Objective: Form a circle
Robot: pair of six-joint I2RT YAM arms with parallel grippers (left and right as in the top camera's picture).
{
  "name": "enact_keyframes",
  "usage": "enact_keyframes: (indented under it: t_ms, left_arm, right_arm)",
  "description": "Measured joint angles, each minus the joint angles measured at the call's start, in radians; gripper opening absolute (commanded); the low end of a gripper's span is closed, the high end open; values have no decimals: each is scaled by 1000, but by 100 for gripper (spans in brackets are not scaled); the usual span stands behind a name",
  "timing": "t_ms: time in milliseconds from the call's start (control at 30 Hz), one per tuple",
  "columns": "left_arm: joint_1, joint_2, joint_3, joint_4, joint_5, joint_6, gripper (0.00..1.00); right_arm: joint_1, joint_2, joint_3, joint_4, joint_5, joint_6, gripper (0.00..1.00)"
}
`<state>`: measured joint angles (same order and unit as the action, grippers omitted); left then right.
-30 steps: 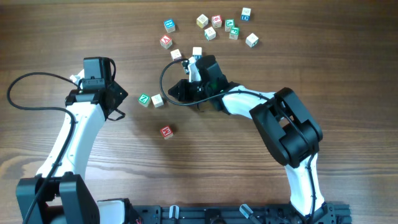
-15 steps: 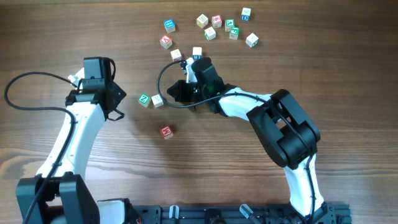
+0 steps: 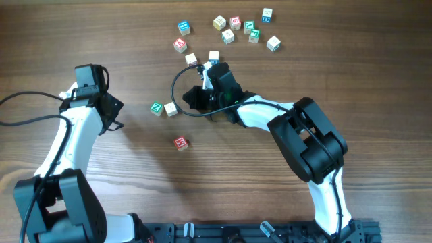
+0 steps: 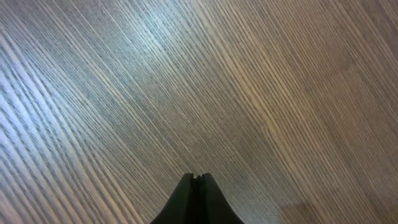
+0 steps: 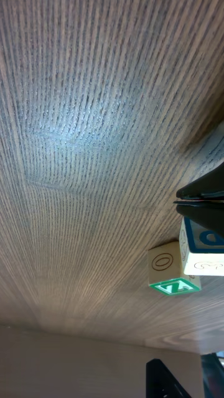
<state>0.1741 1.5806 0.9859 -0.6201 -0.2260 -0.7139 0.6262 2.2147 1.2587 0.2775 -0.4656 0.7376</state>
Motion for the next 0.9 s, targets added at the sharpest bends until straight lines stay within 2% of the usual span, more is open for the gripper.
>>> enact_keyframes:
  t_ms: [200, 900]
  left_arm:
    - [0, 0, 0, 0, 8, -3, 10]
    - [0, 0, 0, 0, 15, -3, 10]
  right_arm:
    - [20, 0, 0, 8, 3, 11, 4]
    - [66, 0, 0, 12, 19, 23, 4]
